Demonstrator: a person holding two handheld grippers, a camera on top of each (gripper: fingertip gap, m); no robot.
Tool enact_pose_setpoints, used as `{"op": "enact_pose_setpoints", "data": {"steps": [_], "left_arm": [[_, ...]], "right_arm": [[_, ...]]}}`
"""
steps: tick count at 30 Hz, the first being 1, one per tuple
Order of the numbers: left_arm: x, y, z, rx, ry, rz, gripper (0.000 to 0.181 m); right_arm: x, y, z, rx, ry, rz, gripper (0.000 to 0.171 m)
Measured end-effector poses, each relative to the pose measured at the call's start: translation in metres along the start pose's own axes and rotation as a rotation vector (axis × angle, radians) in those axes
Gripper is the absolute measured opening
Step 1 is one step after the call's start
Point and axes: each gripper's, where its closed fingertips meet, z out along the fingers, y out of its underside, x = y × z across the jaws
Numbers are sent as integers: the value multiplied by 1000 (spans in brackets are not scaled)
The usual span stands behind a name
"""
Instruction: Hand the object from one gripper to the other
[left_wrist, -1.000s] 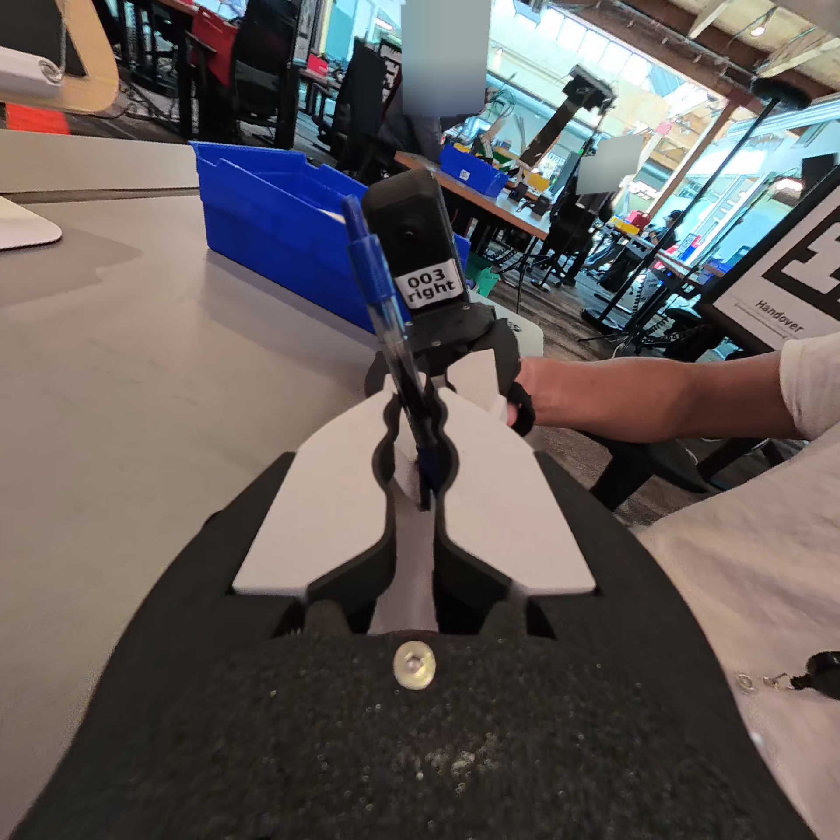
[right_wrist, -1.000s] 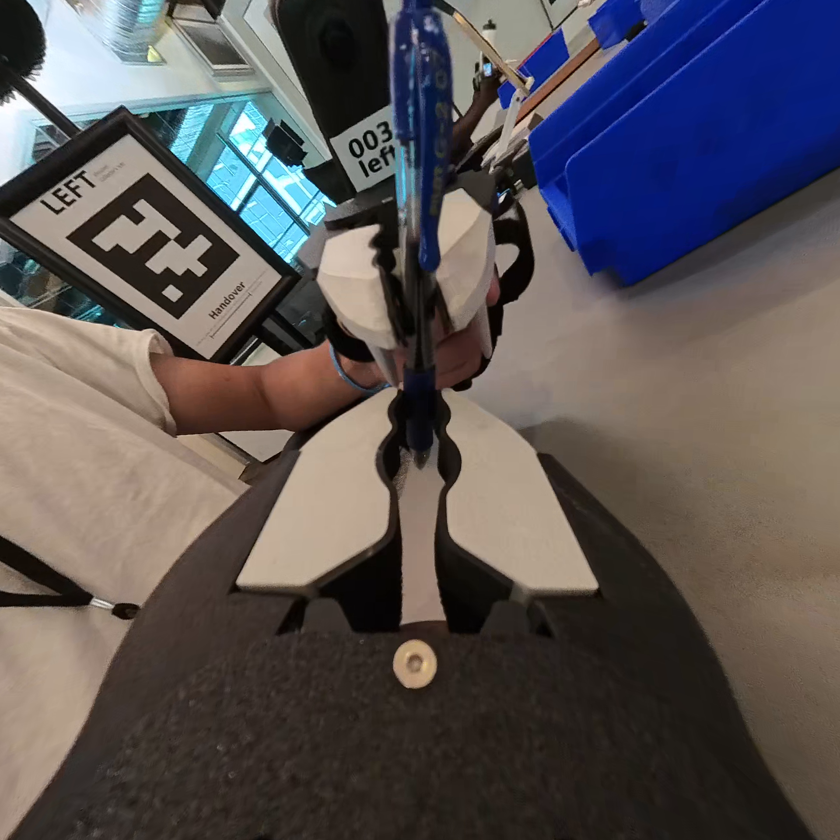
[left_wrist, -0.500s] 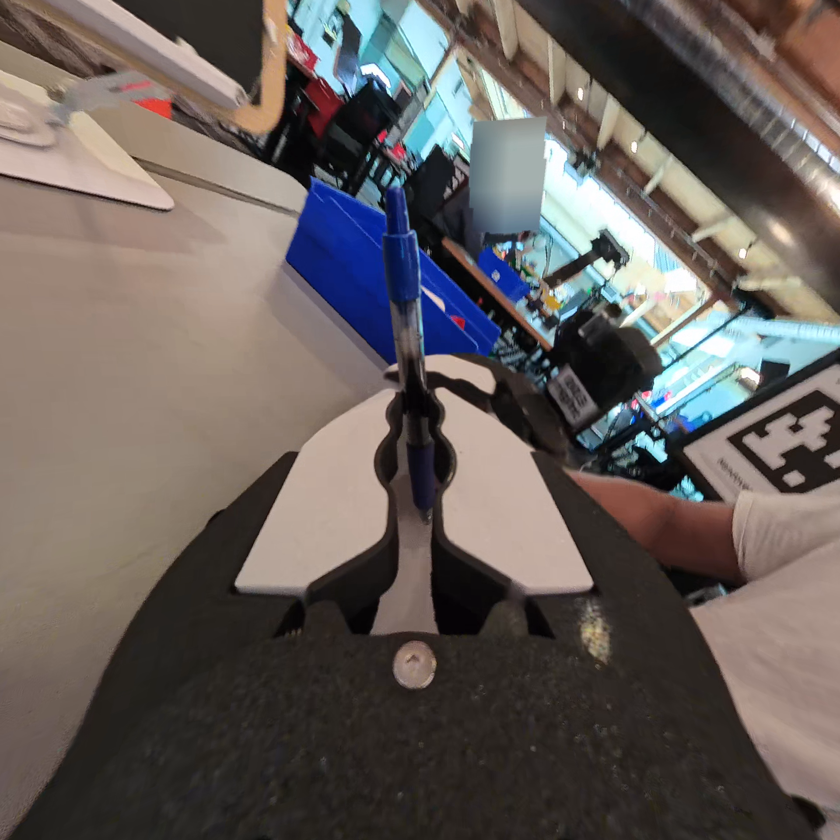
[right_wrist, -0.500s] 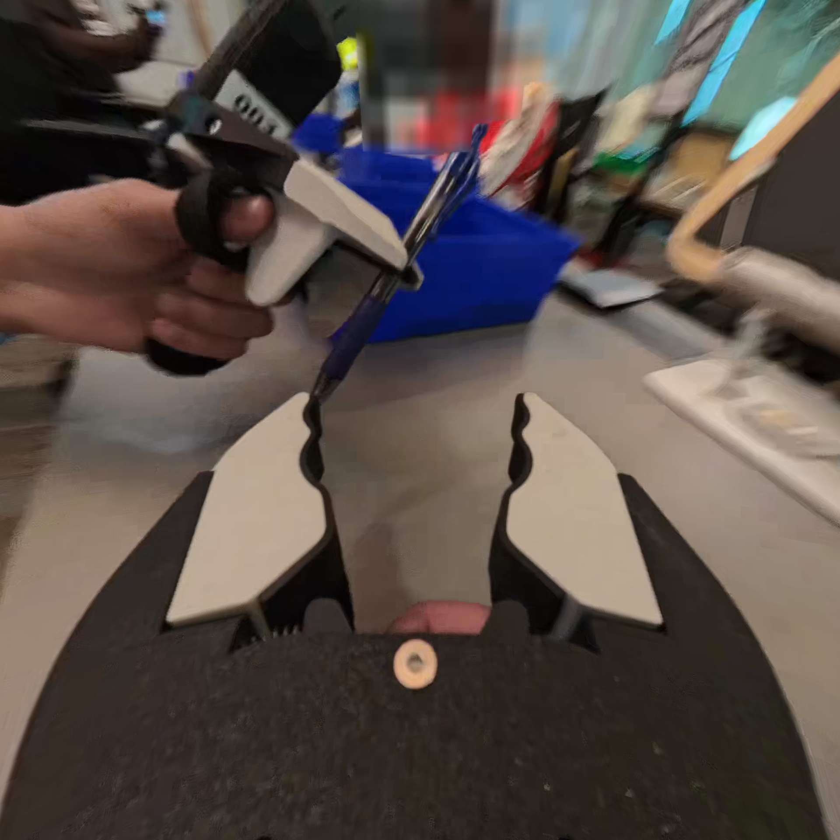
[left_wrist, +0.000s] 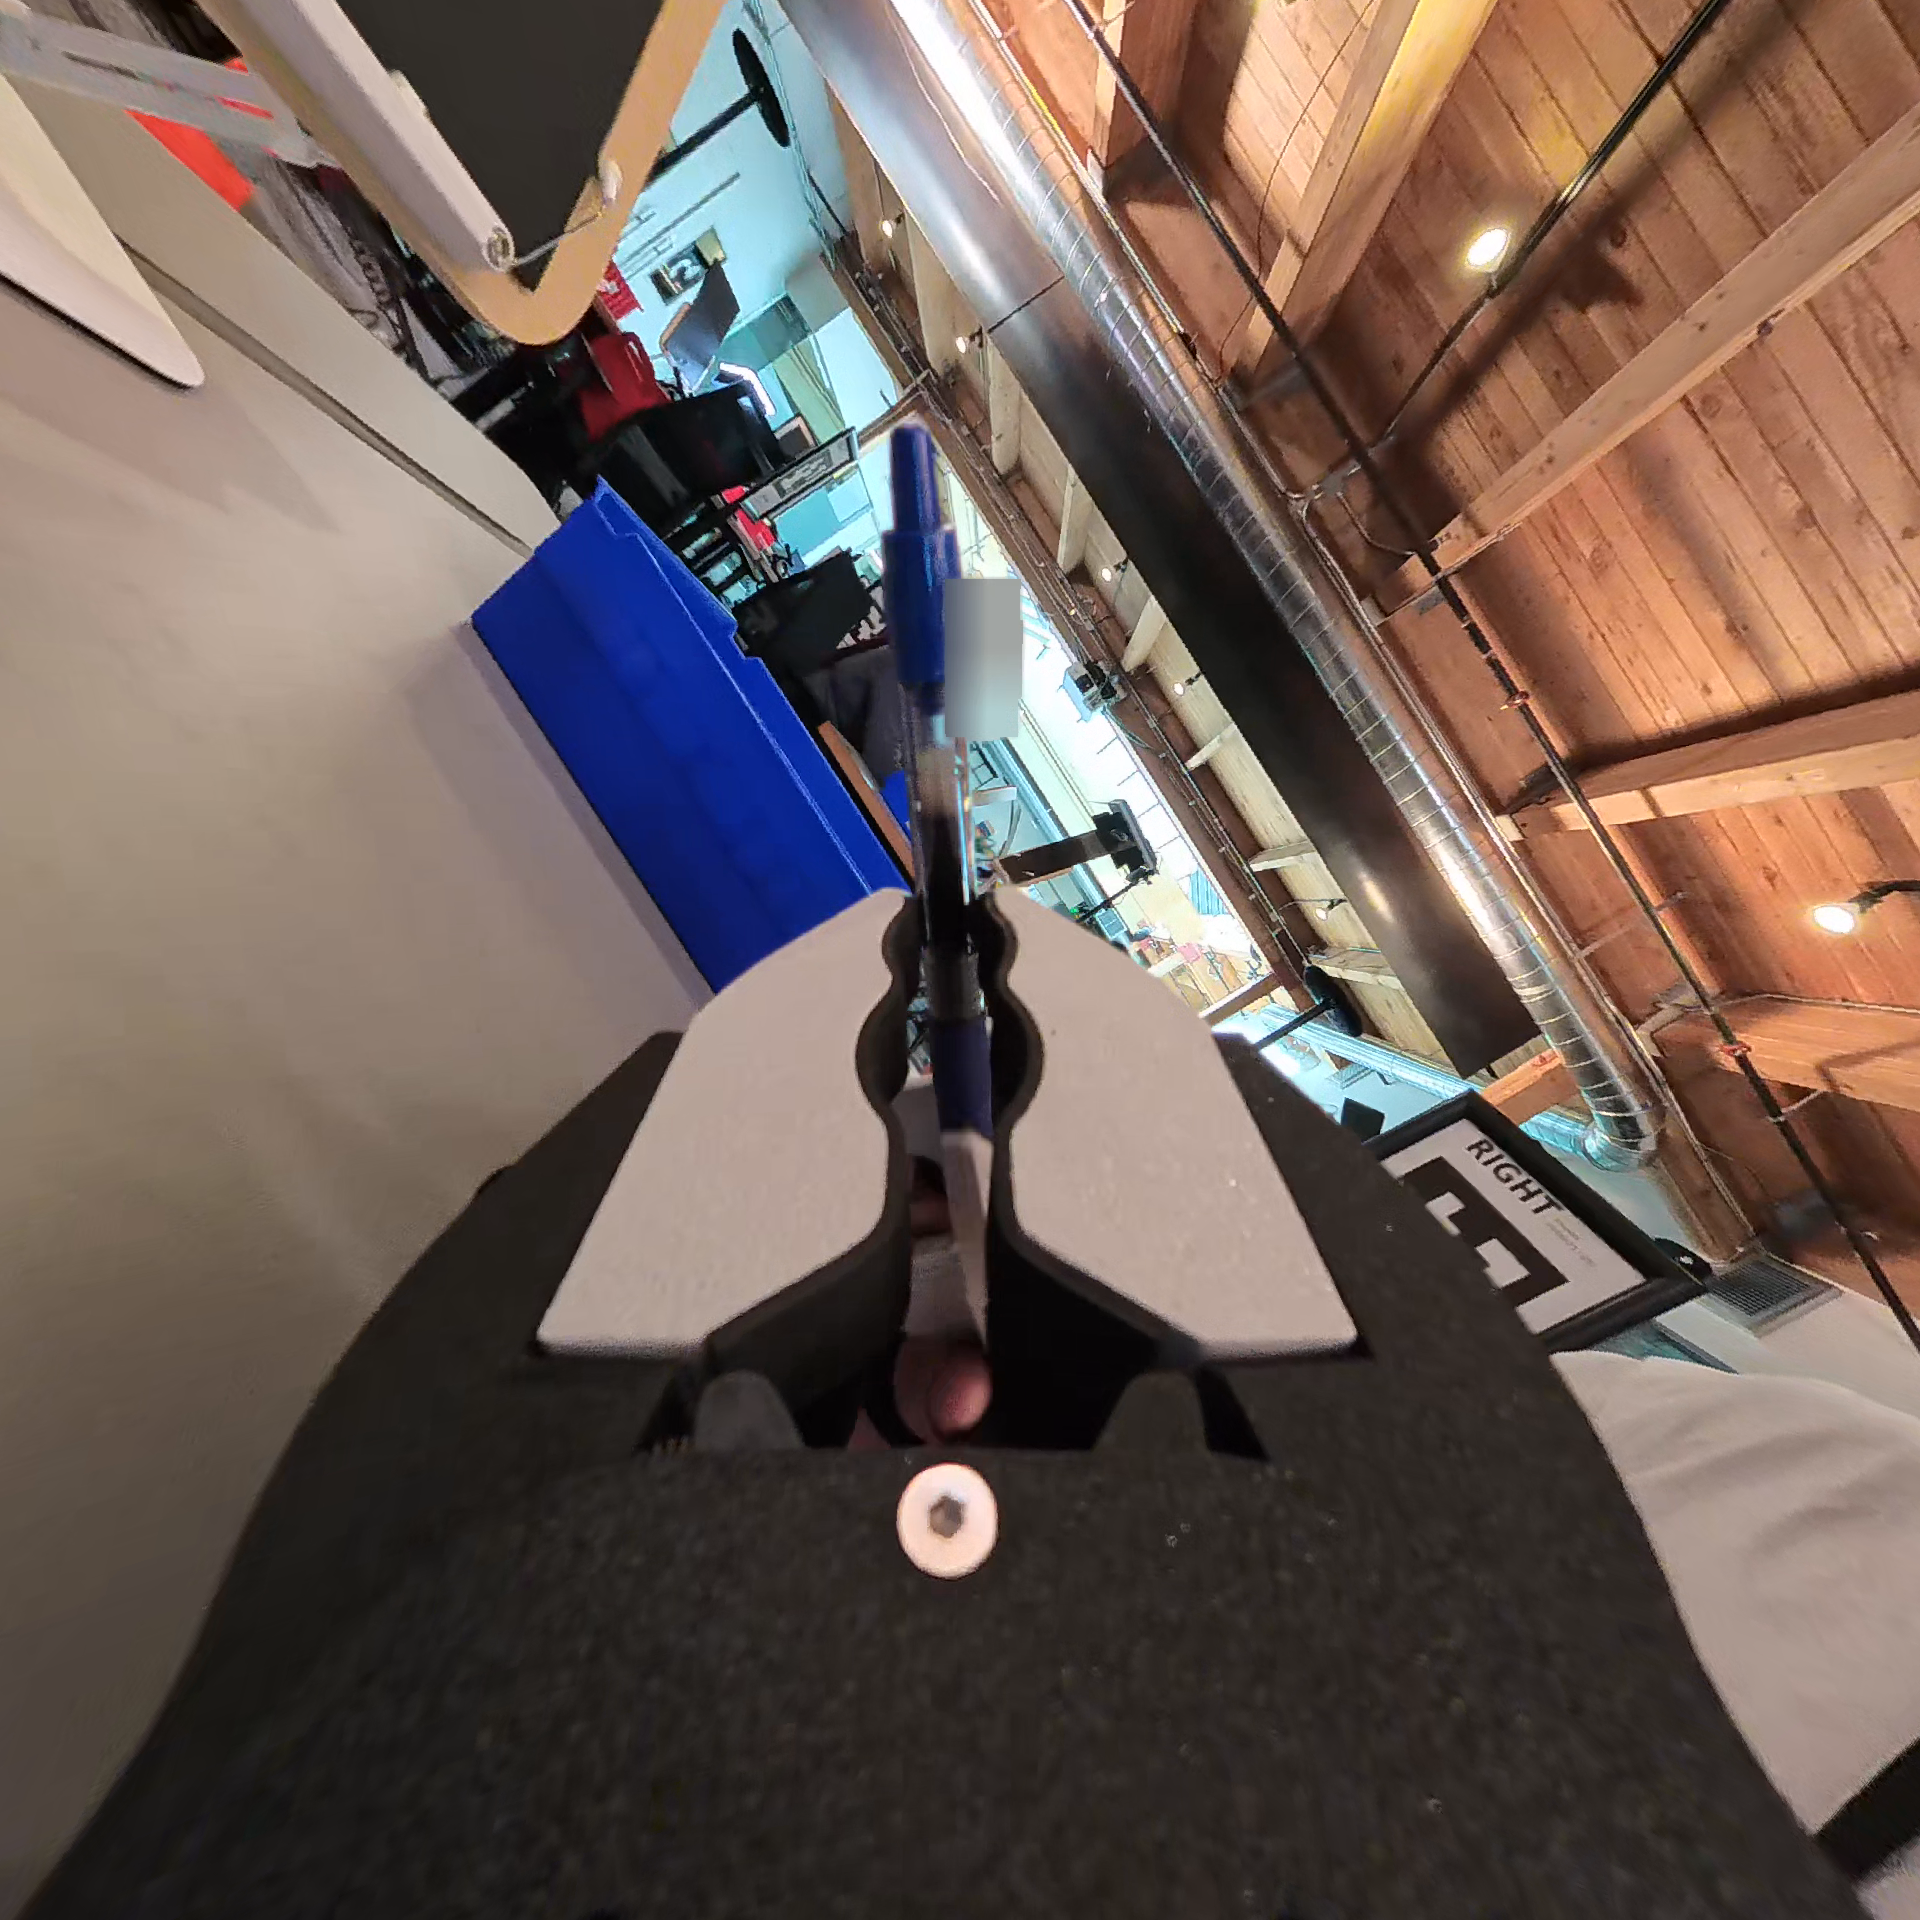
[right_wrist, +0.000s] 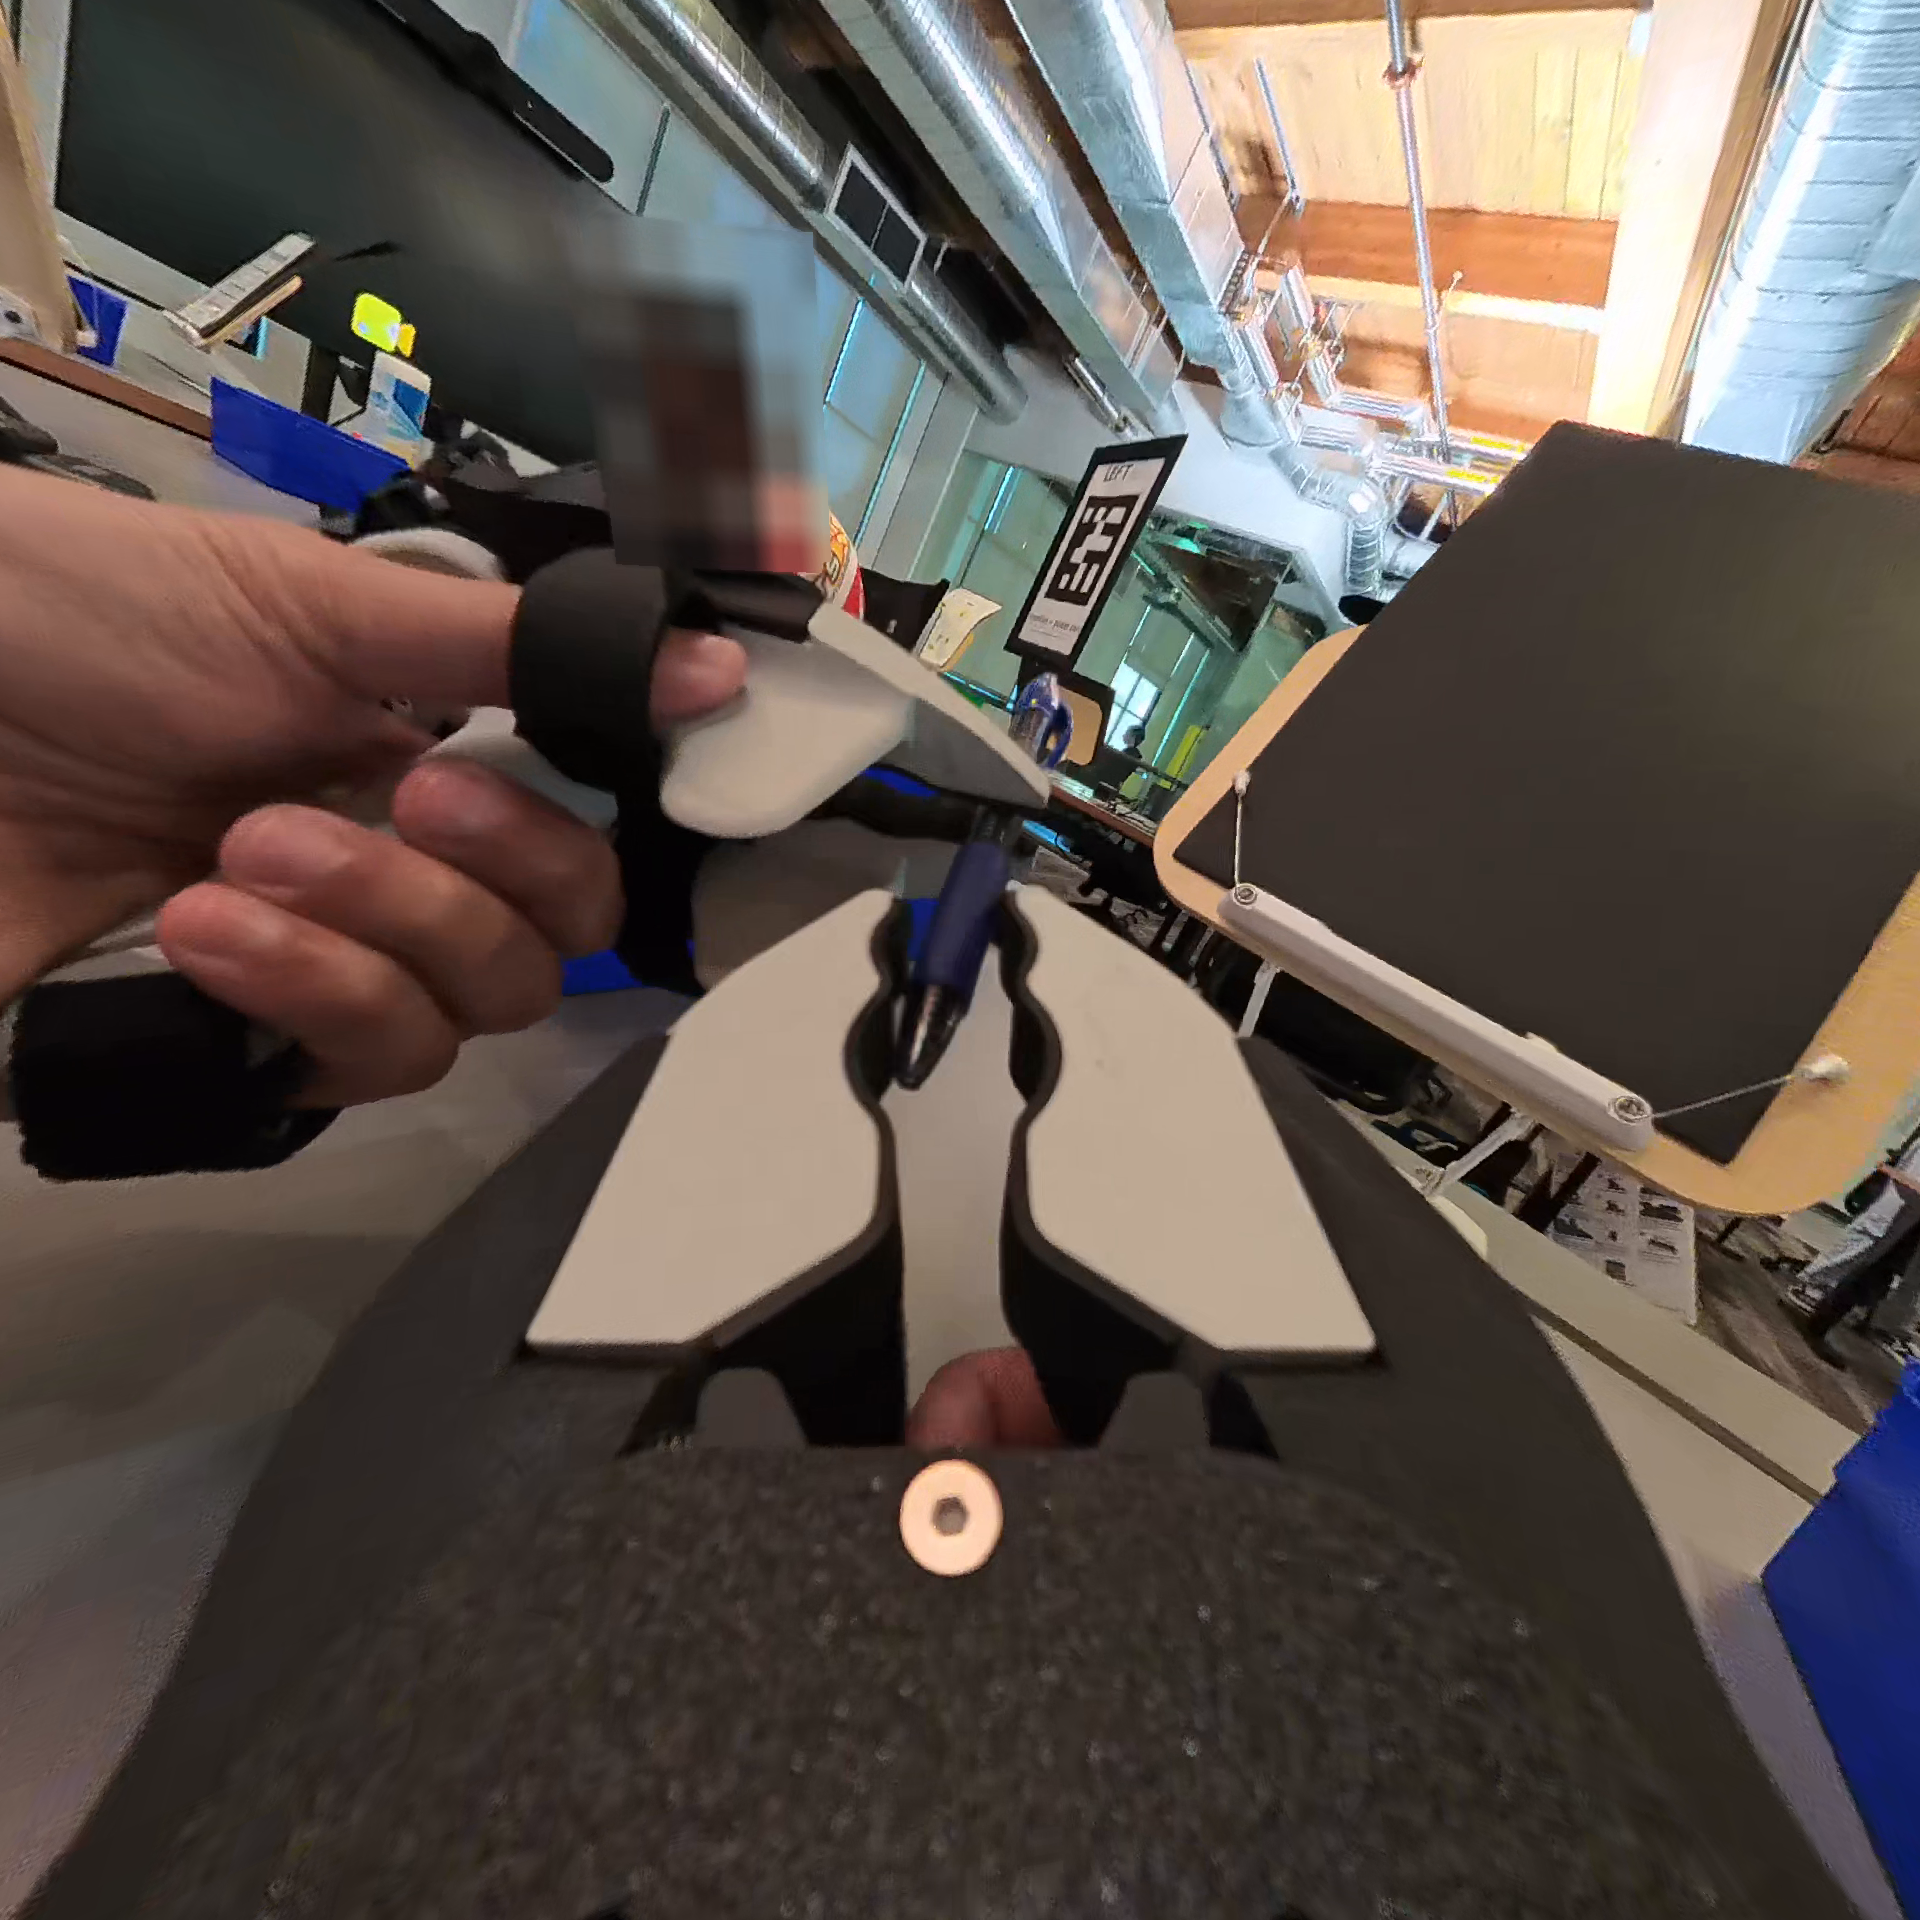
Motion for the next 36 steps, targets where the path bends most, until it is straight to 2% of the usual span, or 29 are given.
{"op": "enact_pose_setpoints", "data": {"steps": [7,12,16,20,23,25,29,33,36], "left_arm": [[-4,4,2,-13,-8,-1,10],[-1,7,4,-72,10,83,10],[-3,9,0,-115,-28,219,29],[-10,9,-11,-240,-95,399,57],[-13,14,-25,-382,-122,579,58],[-11,20,-31,-437,-107,663,61],[10,30,-31,-439,21,668,55],[4,42,-31,-502,2,710,49],[5,45,-29,-510,21,665,49]], "right_arm": [[10,7,-3,-53,-43,23,11],[15,7,-6,-78,-96,75,11],[25,4,-8,-84,-145,186,11],[37,0,-14,-72,-313,373,11],[42,-15,-28,-21,-562,593,11],[41,-13,-38,-59,-709,706,11],[36,-3,-49,-147,-902,884,11],[26,7,-53,-218,-972,897,11],[16,12,-57,-262,-1004,869,11]]}}
